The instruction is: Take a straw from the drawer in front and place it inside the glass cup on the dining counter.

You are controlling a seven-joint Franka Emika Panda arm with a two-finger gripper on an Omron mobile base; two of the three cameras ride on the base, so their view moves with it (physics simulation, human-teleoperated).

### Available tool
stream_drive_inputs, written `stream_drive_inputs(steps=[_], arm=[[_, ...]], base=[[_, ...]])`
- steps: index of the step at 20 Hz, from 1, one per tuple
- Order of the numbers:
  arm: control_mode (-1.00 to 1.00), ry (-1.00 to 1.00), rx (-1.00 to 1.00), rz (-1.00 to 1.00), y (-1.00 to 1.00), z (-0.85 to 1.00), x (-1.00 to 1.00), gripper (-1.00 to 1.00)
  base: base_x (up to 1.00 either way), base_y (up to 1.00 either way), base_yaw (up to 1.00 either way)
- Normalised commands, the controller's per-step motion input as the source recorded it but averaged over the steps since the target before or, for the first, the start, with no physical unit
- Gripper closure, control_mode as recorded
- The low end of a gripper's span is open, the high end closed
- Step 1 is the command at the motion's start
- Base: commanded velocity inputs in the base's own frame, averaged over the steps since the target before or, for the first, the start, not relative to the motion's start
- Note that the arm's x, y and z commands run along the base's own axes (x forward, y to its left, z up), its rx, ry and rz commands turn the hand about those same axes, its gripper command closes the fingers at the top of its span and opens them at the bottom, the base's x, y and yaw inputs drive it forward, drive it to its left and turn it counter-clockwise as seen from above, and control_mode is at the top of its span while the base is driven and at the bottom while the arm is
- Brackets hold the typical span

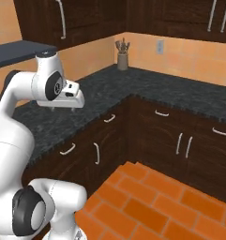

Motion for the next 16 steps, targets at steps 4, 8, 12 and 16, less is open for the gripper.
stream_drive_inputs(steps=[4,8,12,16], arm=[[1.0,0.0,0.0,0.0,0.0,0.0,0.0,-1.0],[-1.0,0.0,0.29,-0.25,0.14,0.08,0.0,-1.0],[-1.0,0.0,0.46,-0.06,-0.96,-0.03,0.11,-1.0],[-1.0,0.05,0.51,-0.01,-0.81,-0.33,0.42,-1.0]], base=[[-0.38,0.92,-0.43],[0.0,0.0,0.0],[0.0,0.0,0.0],[0.0,0.0,0.0]])
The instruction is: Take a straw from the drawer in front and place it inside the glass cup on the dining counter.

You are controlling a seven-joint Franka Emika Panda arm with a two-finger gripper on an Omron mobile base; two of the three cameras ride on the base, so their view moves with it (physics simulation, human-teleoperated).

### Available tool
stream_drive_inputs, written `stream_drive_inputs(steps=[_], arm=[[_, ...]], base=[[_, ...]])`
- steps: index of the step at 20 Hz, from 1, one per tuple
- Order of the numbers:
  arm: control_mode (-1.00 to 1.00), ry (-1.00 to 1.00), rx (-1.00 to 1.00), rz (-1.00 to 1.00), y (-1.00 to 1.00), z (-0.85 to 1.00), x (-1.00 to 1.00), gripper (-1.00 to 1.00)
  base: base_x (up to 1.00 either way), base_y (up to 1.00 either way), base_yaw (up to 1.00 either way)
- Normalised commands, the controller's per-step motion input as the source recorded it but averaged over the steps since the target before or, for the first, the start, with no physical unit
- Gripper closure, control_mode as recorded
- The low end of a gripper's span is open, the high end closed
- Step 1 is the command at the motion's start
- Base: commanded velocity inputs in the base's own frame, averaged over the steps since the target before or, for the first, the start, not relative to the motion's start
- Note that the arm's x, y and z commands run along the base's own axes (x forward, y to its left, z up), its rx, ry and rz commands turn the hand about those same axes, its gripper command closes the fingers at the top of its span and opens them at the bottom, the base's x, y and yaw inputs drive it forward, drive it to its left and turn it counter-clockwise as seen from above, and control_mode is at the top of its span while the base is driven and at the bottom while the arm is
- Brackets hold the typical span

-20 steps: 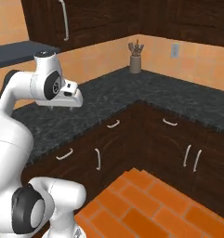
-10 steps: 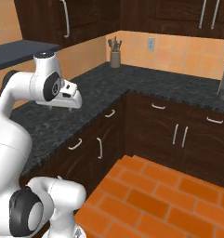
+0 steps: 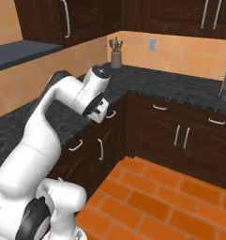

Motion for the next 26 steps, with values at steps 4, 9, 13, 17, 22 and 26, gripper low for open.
stream_drive_inputs(steps=[4,9,13,17,22,26], arm=[[-1.0,0.08,0.46,0.0,-0.47,-0.59,0.67,-1.0],[-1.0,0.0,0.32,0.0,-0.11,-0.56,0.46,-1.0],[-1.0,0.0,0.25,0.0,0.0,-0.65,0.39,-1.0],[-1.0,0.0,0.2,0.0,0.01,-0.86,0.41,-1.0],[-1.0,0.0,0.12,0.0,0.15,-0.9,0.38,-1.0],[-1.0,0.0,0.02,0.0,0.5,-0.73,0.47,-1.0]], base=[[0.0,0.0,0.0],[0.0,0.0,0.0],[0.0,0.0,0.0],[0.0,0.0,0.0],[0.0,0.0,0.0],[0.0,0.0,0.0]])
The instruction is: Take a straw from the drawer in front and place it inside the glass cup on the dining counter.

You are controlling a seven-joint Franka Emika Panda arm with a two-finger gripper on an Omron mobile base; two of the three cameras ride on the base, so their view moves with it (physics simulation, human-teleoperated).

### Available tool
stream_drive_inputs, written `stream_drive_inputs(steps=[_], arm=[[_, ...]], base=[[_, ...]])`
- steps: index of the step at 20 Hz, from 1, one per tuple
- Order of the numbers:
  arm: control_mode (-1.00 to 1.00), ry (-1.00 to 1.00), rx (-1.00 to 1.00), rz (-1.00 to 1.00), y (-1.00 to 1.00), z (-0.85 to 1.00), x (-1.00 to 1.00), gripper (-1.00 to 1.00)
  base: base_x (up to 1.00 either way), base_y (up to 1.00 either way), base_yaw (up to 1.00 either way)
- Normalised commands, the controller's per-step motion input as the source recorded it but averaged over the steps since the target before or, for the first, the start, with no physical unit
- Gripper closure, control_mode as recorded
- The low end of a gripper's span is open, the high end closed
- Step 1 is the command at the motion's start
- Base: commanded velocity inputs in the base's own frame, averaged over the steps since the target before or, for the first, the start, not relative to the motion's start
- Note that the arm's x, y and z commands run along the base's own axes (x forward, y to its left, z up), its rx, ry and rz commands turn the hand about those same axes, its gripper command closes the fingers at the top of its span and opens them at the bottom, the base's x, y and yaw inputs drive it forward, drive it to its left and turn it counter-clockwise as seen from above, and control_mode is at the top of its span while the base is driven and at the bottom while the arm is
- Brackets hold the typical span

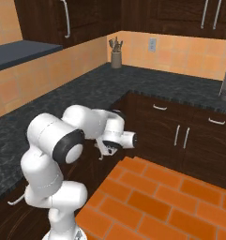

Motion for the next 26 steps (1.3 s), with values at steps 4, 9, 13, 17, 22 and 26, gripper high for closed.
stream_drive_inputs(steps=[4,9,13,17,22,26], arm=[[-1.0,0.0,0.0,0.03,0.45,-0.61,0.51,-1.0],[-1.0,0.0,0.0,0.06,0.56,-0.47,0.09,-1.0],[-1.0,0.0,0.04,0.05,0.45,-0.17,0.01,-1.0],[-1.0,0.0,0.06,0.02,0.34,-0.01,0.0,-1.0],[-1.0,0.0,0.02,0.0,0.32,-0.13,0.0,-1.0],[-1.0,0.0,0.0,0.01,0.35,-0.23,0.0,-1.0]], base=[[0.0,0.0,0.0],[0.0,0.0,0.0],[0.0,0.0,0.0],[0.0,0.0,0.0],[0.0,0.0,0.0],[0.0,0.0,0.0]])
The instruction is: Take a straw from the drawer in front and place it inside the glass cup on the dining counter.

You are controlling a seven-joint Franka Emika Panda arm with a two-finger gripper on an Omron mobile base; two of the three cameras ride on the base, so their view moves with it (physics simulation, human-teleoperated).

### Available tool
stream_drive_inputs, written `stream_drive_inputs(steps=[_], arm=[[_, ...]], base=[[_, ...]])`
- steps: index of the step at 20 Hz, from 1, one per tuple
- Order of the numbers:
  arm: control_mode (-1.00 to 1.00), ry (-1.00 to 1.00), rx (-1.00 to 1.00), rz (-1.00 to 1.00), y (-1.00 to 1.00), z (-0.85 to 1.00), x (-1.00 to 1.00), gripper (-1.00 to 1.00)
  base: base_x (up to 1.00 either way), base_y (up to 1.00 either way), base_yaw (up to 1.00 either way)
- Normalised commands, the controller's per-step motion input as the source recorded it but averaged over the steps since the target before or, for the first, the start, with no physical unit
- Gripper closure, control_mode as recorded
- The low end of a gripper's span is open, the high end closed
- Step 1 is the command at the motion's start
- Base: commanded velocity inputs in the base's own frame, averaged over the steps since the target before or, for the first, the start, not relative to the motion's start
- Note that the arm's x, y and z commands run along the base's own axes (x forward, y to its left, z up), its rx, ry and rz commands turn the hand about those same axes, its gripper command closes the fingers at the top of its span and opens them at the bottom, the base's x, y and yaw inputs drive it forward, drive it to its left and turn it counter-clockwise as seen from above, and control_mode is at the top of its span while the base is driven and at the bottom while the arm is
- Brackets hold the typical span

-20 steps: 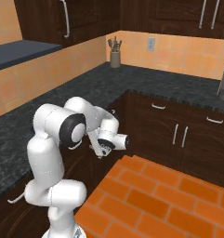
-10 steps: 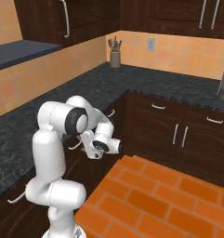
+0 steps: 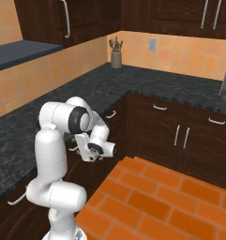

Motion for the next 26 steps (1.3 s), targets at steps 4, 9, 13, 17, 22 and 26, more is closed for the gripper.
stream_drive_inputs(steps=[4,9,13,17,22,26], arm=[[-1.0,0.0,0.0,0.0,0.28,-0.32,0.0,-1.0],[-1.0,0.0,0.0,0.0,0.0,-0.44,0.04,-1.0],[-1.0,0.0,0.0,0.0,0.0,-0.41,0.3,-1.0],[-1.0,0.0,0.0,0.0,0.07,-0.1,0.57,-1.0],[-1.0,0.0,0.0,0.0,0.1,-0.18,0.65,-1.0],[-1.0,0.0,0.0,0.0,0.22,-0.36,0.35,-1.0]], base=[[0.0,0.0,0.0],[0.0,0.0,0.0],[0.0,0.0,0.0],[0.0,0.0,0.0],[0.0,0.0,0.0],[0.0,0.0,0.0]])
